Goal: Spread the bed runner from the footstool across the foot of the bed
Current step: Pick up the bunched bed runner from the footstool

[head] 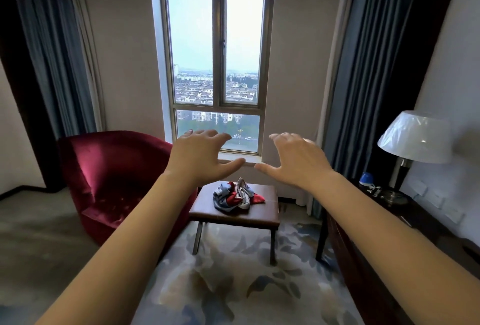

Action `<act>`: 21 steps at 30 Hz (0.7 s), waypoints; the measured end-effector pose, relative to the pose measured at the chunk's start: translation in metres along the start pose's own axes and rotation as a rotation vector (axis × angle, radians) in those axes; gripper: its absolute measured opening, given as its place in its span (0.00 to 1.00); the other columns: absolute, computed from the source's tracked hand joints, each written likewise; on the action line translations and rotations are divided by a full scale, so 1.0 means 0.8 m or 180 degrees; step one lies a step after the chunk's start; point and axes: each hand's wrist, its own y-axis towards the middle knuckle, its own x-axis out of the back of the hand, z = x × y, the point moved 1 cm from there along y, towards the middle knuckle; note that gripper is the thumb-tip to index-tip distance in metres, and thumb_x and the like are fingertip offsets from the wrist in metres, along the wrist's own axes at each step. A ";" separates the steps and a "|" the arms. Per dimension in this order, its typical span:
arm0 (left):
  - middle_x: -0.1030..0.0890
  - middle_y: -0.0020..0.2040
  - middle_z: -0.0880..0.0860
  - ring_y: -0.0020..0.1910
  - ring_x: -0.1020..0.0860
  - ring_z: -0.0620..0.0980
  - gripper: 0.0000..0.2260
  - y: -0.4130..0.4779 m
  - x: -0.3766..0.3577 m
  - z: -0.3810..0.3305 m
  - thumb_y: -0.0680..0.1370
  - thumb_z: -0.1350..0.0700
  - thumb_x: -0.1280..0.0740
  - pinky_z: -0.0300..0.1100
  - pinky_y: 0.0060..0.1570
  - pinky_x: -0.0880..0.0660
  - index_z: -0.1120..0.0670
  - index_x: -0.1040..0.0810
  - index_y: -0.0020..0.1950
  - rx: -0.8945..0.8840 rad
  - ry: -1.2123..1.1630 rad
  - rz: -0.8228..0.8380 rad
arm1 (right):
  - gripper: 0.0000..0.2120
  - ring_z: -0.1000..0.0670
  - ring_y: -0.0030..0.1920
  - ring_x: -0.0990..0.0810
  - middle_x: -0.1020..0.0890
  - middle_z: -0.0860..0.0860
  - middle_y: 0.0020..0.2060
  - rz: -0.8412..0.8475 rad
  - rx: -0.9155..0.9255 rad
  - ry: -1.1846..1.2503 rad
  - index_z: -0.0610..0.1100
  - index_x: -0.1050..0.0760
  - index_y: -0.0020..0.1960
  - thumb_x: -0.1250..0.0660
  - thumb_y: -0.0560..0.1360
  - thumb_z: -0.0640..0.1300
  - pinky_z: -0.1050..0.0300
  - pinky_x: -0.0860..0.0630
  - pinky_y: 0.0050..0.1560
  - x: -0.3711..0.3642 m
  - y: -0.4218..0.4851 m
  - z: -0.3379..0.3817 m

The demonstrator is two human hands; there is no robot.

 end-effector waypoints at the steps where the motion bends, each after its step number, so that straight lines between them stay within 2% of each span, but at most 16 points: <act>1: 0.22 0.61 0.47 0.60 0.25 0.51 0.33 0.013 -0.014 0.006 0.69 0.28 0.49 0.51 0.64 0.31 0.43 0.29 0.67 0.0000 0.0006 0.0027 | 0.38 0.48 0.65 0.29 0.26 0.48 0.66 0.0019 0.0012 0.0013 0.44 0.35 0.70 0.41 0.71 0.70 0.49 0.32 0.62 -0.012 0.016 -0.004; 6: 0.21 0.60 0.47 0.60 0.24 0.51 0.33 0.090 -0.083 0.047 0.69 0.28 0.48 0.49 0.61 0.31 0.44 0.28 0.66 0.0055 -0.0018 -0.0019 | 0.37 0.48 0.64 0.28 0.25 0.48 0.64 0.0047 0.0065 0.0010 0.44 0.34 0.68 0.41 0.71 0.71 0.51 0.31 0.60 -0.074 0.103 -0.021; 11: 0.21 0.60 0.48 0.59 0.24 0.52 0.31 0.177 -0.157 0.097 0.71 0.28 0.46 0.49 0.59 0.31 0.44 0.28 0.66 -0.0030 0.0036 0.0025 | 0.39 0.48 0.67 0.30 0.27 0.48 0.67 0.0139 0.0026 -0.0015 0.45 0.35 0.71 0.41 0.71 0.71 0.50 0.32 0.63 -0.137 0.196 -0.040; 18: 0.21 0.60 0.48 0.60 0.25 0.52 0.34 0.296 -0.239 0.146 0.68 0.27 0.49 0.51 0.65 0.34 0.45 0.27 0.66 -0.0087 0.0016 0.0023 | 0.42 0.47 0.67 0.30 0.28 0.48 0.68 0.0203 -0.0025 0.0034 0.44 0.38 0.73 0.41 0.70 0.72 0.48 0.32 0.65 -0.215 0.326 -0.071; 21: 0.21 0.59 0.48 0.59 0.24 0.52 0.33 0.343 -0.282 0.166 0.68 0.27 0.48 0.48 0.61 0.32 0.44 0.27 0.65 -0.0072 0.0007 0.0039 | 0.41 0.47 0.67 0.30 0.27 0.48 0.67 0.0172 -0.0047 0.0092 0.45 0.37 0.72 0.41 0.70 0.71 0.48 0.31 0.64 -0.252 0.377 -0.094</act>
